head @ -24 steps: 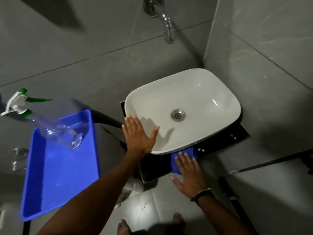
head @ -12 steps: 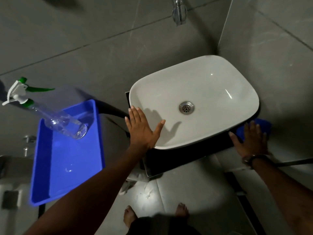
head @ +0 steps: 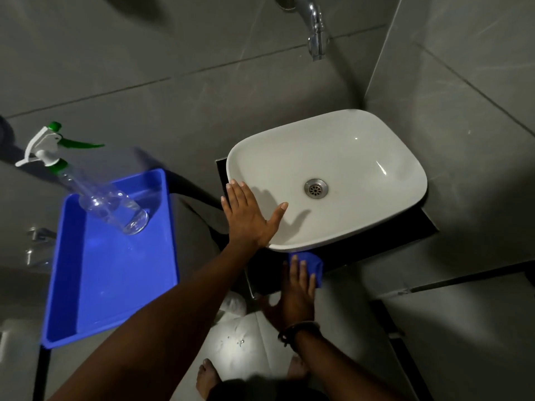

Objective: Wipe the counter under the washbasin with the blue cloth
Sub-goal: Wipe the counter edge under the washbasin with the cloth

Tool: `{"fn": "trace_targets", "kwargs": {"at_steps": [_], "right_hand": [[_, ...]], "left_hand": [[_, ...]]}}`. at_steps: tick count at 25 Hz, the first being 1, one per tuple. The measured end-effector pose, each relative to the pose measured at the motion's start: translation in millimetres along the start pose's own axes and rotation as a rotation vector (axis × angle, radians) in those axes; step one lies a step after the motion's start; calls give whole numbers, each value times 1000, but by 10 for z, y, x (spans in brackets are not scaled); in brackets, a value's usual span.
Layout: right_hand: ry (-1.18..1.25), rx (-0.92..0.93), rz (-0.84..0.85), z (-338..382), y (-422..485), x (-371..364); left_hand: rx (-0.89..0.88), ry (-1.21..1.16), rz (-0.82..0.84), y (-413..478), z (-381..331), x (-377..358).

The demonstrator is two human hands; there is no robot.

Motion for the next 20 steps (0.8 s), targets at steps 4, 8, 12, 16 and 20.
{"fn": "trace_targets", "kwargs": {"at_steps": [4, 8, 12, 16, 20], "right_hand": [[-177, 241, 70, 409, -223, -180], [-283, 262, -13, 363, -151, -95], [-296, 364, -150, 452, -131, -24], [516, -195, -88, 520, -56, 143], [1472, -468, 179, 1195, -13, 31]], "left_hand": [[-19, -133, 143, -50, 80, 0], [-19, -378, 181, -418, 421, -4], [433, -797, 299, -850, 990, -149], [371, -1021, 430, -1044, 1383, -5], [345, -1224, 601, -1098, 1812, 290]]}}
Point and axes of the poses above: each hand's wrist, its own y-axis towards the middle knuckle, its own x-axis out of the back of the hand, z = x × y, the point moved 6 cm from there along y, towards the middle knuckle, and after that the axes turned 6 degrees about y, right-handed, at the moved point
